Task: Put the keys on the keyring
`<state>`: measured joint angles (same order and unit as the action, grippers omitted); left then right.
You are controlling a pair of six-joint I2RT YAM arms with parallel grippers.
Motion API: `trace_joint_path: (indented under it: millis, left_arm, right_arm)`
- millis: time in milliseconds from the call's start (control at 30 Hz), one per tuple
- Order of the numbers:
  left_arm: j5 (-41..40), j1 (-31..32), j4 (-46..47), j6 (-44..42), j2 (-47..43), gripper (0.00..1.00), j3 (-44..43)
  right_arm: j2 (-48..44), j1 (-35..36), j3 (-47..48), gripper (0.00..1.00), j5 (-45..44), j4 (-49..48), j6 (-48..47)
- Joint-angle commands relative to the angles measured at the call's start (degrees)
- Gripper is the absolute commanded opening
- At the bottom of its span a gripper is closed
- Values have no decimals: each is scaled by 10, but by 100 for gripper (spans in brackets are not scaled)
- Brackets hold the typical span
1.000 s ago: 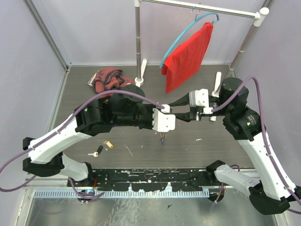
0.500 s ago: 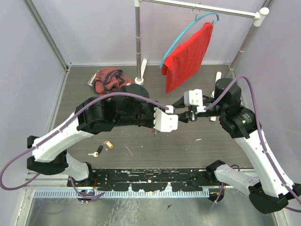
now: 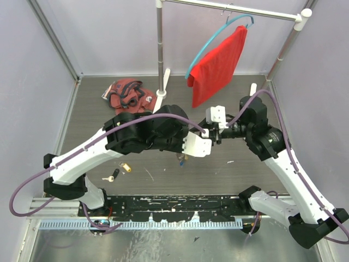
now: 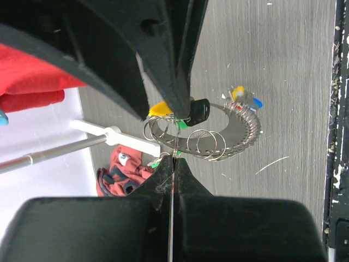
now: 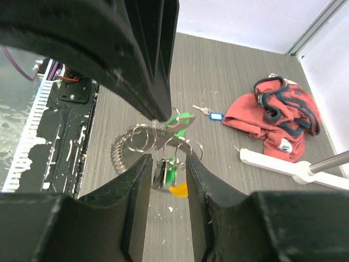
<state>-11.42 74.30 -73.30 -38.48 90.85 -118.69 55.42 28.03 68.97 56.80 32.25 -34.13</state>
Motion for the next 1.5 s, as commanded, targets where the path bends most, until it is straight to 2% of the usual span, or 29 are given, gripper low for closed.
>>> trace_joint_path:
  millis: [0, 200, 400, 633, 1133, 1267, 1467]
  left_arm:
    - [-42, 1, -28, -5, -20, 0, -8]
    - [-50, 1, -22, -11, -17, 0, -6]
    - [-48, 1, -24, -16, -15, 0, -7]
    - [-41, 1, -20, -17, -17, 0, -9]
    - [-20, 2, -9, -20, -33, 0, -1]
    - [-17, 3, -4, -20, -36, 0, 5]
    - [-15, 2, -3, -22, -34, 0, 6]
  right_arm:
    - [-32, 1, -54, 37, -2, -138, 104]
    - [-89, 3, -162, 37, -56, -348, 260]
    - [-96, 26, -200, 34, -69, -432, 314]
    - [-85, 68, -204, 33, -100, -444, 307]
    - [-71, 71, -177, 33, -107, -373, 255]
    - [-67, 71, -173, 29, -102, -376, 255]
    - [-66, 72, -176, 28, -93, -395, 268]
